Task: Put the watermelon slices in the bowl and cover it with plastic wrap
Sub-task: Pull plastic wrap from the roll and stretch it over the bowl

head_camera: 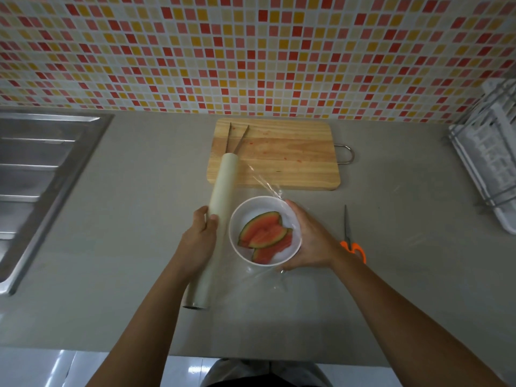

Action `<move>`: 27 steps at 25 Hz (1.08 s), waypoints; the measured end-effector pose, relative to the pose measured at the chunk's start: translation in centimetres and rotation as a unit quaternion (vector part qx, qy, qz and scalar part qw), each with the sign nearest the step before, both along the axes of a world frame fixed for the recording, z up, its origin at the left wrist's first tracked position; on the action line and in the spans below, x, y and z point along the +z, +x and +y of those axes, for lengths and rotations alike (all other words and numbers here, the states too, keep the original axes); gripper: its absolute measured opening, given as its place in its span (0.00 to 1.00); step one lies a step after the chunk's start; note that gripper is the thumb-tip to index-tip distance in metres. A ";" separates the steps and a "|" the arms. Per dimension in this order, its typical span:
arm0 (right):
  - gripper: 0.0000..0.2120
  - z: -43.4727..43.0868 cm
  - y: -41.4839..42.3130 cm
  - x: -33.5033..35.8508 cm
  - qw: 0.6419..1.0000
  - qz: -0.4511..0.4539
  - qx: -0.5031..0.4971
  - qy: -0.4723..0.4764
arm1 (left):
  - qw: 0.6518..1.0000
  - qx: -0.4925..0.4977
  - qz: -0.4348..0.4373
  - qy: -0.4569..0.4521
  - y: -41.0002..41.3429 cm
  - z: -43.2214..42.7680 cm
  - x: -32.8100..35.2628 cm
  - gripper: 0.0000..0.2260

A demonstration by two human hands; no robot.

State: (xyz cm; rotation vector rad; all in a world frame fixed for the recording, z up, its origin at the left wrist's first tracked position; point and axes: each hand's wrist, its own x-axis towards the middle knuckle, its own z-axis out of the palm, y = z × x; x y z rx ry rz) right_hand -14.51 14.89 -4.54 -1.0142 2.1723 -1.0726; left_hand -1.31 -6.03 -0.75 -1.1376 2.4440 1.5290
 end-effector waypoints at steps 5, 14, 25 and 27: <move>0.53 0.1 0.0 0.0 1.000 0.009 0.003 -0.029 | 0.999 0.003 0.007 0.034 0.2 -0.4 -0.9 0.21; 0.53 0.7 -0.8 -0.4 0.999 0.045 0.007 -0.025 | 0.999 0.027 -0.006 -0.033 -0.1 -0.1 -1.8 0.14; 0.58 0.9 -1.1 -0.9 0.999 -0.018 0.015 -0.043 | 0.999 0.037 0.030 0.010 0.9 0.5 -2.6 0.19; 0.59 1.1 -1.1 -1.4 0.999 -0.018 0.016 -0.046 | 0.999 0.038 0.029 0.012 0.9 0.5 -2.7 0.18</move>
